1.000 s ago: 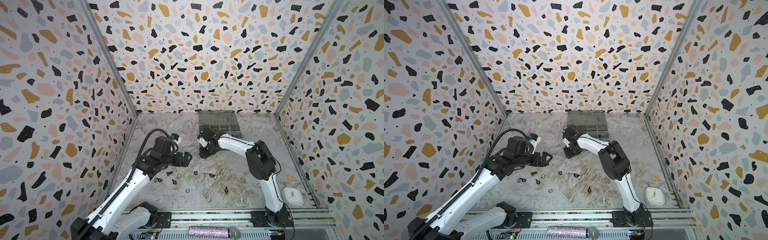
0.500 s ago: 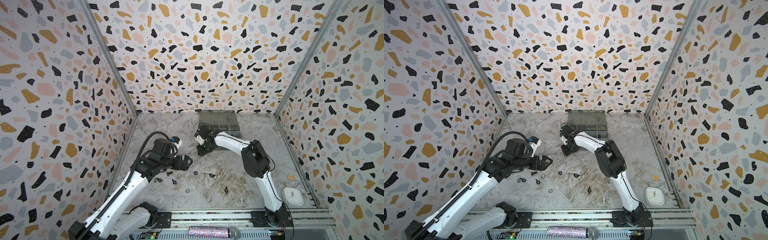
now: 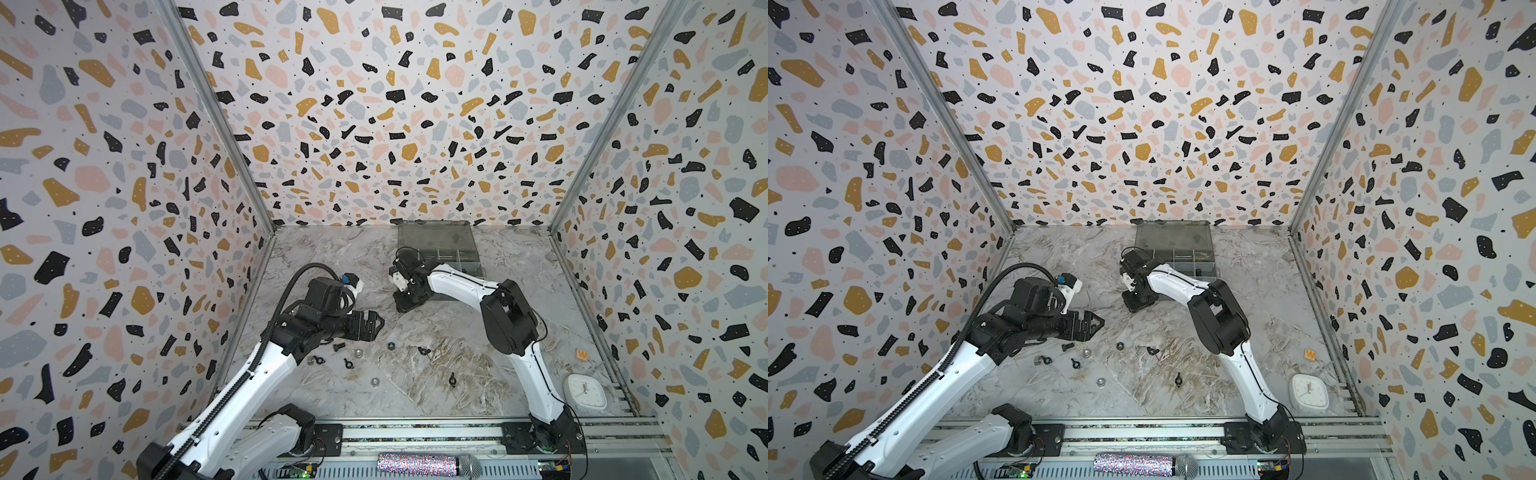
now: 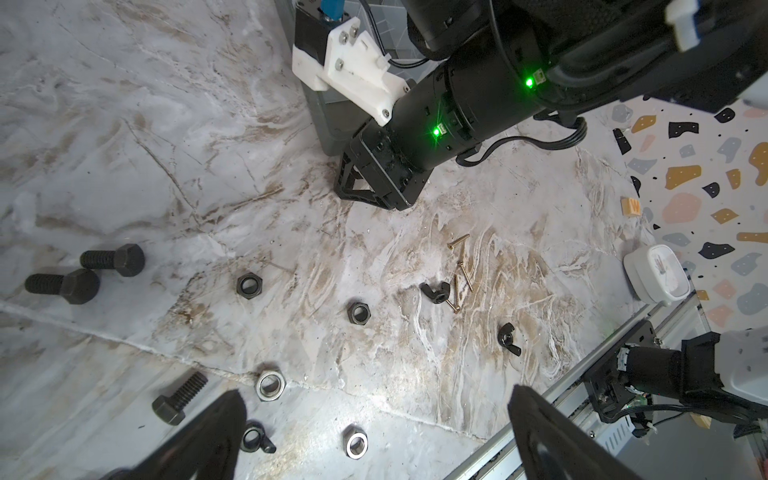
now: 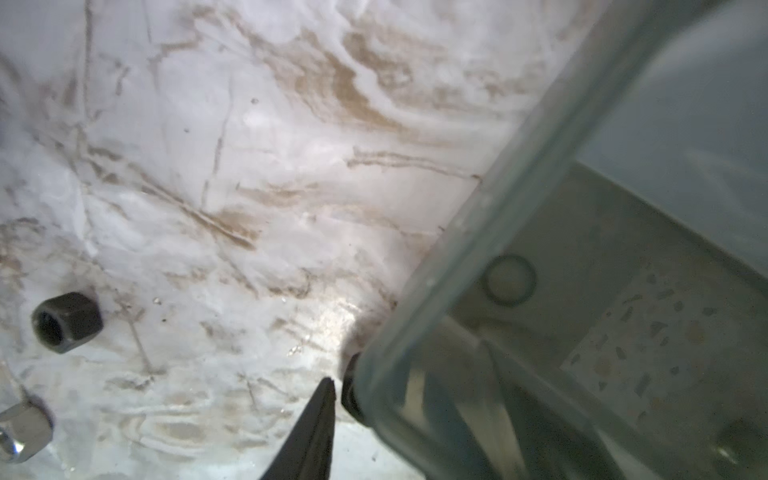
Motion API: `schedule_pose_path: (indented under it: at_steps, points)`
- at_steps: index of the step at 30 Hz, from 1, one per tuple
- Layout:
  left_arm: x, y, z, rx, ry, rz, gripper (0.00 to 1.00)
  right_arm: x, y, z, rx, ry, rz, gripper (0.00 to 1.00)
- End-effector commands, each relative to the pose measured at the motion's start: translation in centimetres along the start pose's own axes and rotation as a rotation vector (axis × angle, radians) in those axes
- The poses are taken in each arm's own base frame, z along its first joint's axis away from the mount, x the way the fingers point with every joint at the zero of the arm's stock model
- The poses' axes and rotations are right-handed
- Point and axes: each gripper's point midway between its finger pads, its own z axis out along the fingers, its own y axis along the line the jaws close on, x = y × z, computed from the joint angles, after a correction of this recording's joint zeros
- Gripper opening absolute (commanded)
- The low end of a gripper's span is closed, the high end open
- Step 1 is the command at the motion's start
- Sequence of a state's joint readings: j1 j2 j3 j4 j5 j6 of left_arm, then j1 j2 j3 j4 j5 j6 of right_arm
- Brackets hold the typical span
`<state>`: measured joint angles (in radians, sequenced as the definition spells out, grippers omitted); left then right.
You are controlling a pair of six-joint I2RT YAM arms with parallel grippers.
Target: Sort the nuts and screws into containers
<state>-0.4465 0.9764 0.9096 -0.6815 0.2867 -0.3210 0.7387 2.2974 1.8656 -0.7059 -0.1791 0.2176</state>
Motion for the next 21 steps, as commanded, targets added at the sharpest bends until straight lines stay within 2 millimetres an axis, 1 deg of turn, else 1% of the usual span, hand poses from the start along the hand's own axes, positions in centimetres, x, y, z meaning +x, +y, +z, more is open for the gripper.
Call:
schedule_pose_path:
  at_steps: [1,4,7,10,14,17,21]
  points:
    - [-0.4,-0.2,-0.3,0.000,-0.016,0.022,1.00,-0.4,-0.1,0.4,-0.001,-0.010,-0.007,0.36]
    - [-0.4,-0.2,-0.3,-0.004,-0.014,0.021,1.00,-0.4,-0.1,0.5,-0.001,-0.011,-0.005,0.34]
    - [-0.5,-0.1,-0.3,-0.007,-0.019,0.021,1.00,-0.3,-0.2,0.5,0.001,-0.008,-0.005,0.22]
    - [-0.7,-0.1,-0.4,-0.012,-0.025,0.022,1.00,-0.1,-0.1,0.2,0.004,-0.005,-0.011,0.17]
    - [-1.3,0.0,-0.3,-0.023,-0.037,0.024,1.00,-0.2,0.0,-1.1,0.005,-0.017,-0.015,0.15]
    - [-1.5,0.1,0.0,-0.024,-0.039,0.028,1.00,-0.1,0.6,-2.6,-0.009,-0.028,-0.017,0.14]
    - [-1.9,-0.2,0.6,-0.005,-0.036,0.037,1.00,0.4,1.5,-4.5,-0.030,-0.038,-0.022,0.13]
